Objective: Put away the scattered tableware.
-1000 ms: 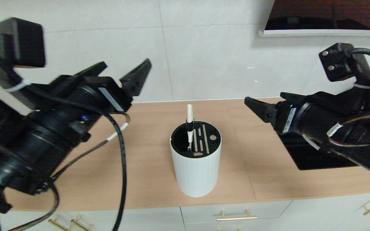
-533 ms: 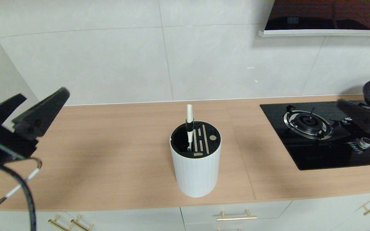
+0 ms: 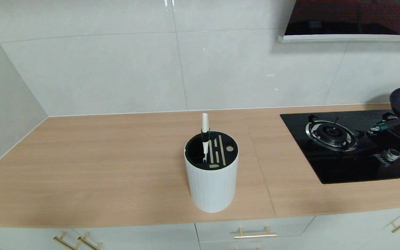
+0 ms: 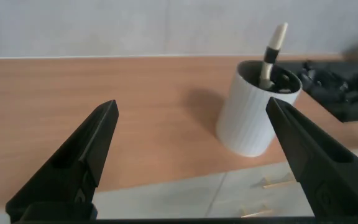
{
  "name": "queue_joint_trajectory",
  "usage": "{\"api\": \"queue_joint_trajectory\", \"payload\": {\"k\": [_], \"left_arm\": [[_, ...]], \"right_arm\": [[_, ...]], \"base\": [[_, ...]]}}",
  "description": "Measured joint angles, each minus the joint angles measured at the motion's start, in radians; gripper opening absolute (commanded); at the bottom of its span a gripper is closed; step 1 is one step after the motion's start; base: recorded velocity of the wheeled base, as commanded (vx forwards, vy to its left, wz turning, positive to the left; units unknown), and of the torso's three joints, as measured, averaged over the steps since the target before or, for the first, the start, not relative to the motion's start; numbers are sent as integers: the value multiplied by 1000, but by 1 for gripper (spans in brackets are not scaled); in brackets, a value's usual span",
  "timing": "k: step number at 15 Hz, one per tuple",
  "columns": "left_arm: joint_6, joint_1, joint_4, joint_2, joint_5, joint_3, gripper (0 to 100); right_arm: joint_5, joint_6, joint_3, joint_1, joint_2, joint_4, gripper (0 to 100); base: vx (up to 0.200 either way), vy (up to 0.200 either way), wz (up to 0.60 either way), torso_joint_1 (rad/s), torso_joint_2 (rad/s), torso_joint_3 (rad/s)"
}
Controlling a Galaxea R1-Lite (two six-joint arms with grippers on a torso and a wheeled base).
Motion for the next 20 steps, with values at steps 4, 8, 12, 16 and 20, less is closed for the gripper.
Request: {"api": "queue_joint_trajectory", "payload": {"k": [4, 8, 12, 16, 20], "left_arm": [[3, 145, 16, -115, 18, 41, 100], [9, 212, -14, -197, 21, 234, 100], [56, 219, 77, -217, 18, 271, 100], [128, 220, 109, -219, -71, 274, 100], [130, 219, 117, -219, -81, 272, 100]], "right_arm": [[0, -17, 28, -170, -156, 60, 100], [-2, -25, 273, -228, -235, -63, 100], [44, -21, 443, -236, -251, -171, 100], [118, -28, 456, -233, -253, -175, 100], [146, -58, 459, -230, -252, -175, 100]], "base": [[0, 0, 0, 0, 0, 0], [0, 0, 0, 0, 0, 0], [0, 0, 0, 0, 0, 0], [0, 0, 0, 0, 0, 0], [0, 0, 0, 0, 0, 0]]}}
